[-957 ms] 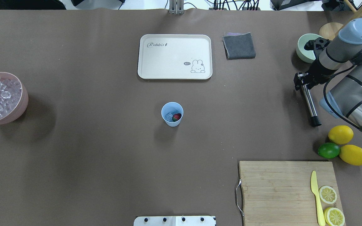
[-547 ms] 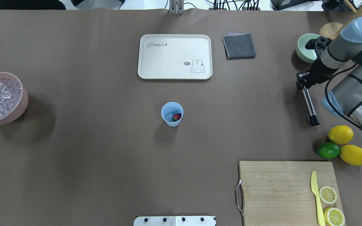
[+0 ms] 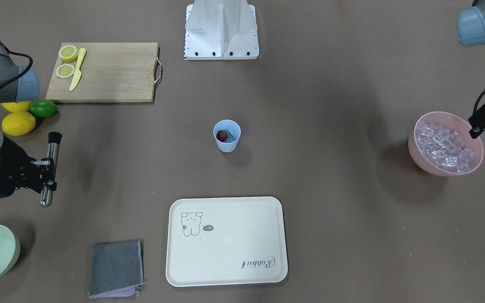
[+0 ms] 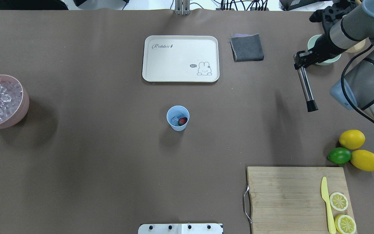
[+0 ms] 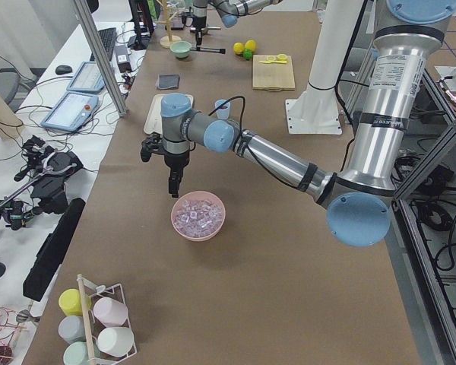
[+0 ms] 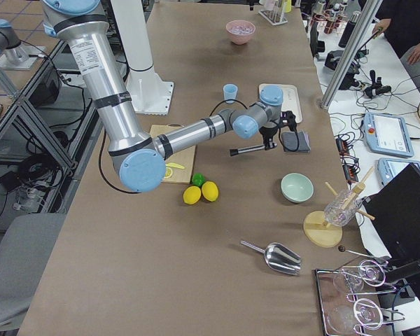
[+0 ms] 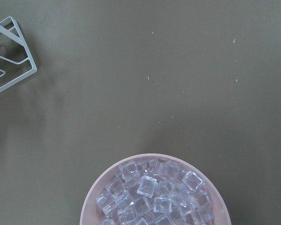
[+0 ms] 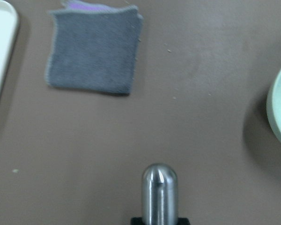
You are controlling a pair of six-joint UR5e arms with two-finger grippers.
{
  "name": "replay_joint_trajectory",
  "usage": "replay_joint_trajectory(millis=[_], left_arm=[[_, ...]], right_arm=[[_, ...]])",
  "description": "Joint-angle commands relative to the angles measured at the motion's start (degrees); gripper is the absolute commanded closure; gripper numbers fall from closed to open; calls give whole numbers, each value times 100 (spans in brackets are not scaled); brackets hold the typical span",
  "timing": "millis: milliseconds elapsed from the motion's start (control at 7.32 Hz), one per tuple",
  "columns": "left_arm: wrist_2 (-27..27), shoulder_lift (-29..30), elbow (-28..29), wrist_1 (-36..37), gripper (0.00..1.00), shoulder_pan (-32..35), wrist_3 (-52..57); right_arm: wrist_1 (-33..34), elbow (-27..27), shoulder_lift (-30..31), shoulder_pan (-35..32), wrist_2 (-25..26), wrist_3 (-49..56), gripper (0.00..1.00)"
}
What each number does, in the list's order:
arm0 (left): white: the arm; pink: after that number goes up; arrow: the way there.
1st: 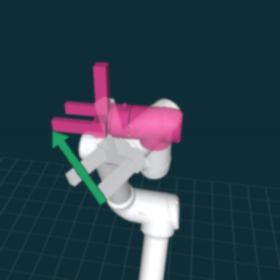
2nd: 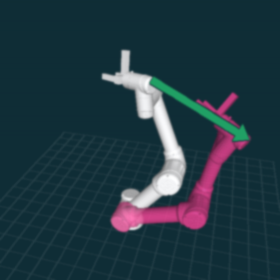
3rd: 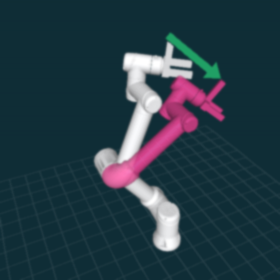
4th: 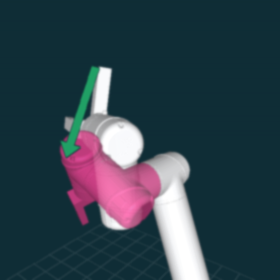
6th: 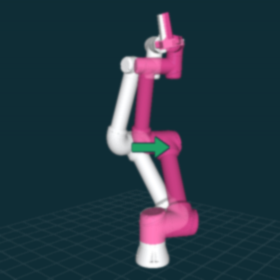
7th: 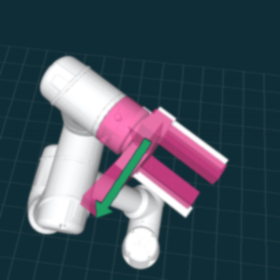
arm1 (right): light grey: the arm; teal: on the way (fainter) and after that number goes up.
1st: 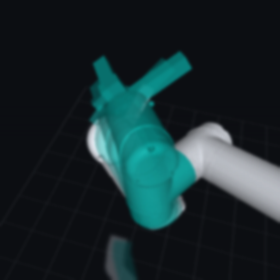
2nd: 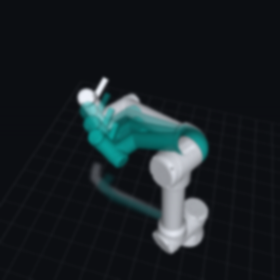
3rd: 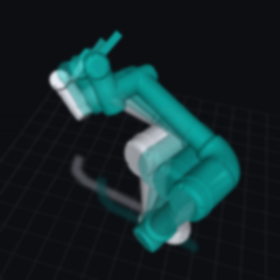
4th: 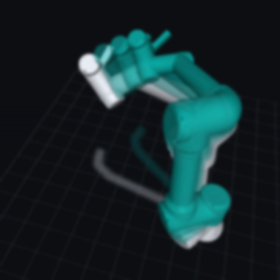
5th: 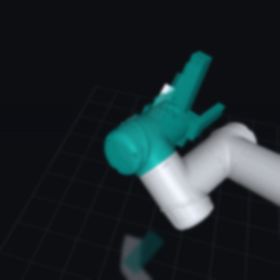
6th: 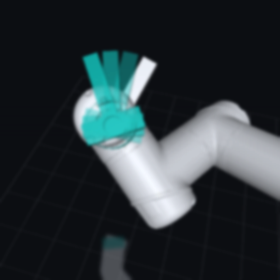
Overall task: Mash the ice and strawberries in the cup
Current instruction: 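Lift the muddler with the right gripper and carry it over the cup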
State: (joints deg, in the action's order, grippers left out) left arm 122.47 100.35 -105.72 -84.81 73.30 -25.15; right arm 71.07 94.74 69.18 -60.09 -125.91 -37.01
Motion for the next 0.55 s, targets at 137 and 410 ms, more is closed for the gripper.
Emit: replay_joint_trajectory(millis=[137, 410], left_arm=[[5, -112, -1, -9, 2, 0, 1], [5, -112, 104, -26, 2, -26, 10]], right_arm=[[-75, 1835, -350, 260, 374, -637, 100], [-1270, 1978, -661, 557, 1142, -1366, 100]])
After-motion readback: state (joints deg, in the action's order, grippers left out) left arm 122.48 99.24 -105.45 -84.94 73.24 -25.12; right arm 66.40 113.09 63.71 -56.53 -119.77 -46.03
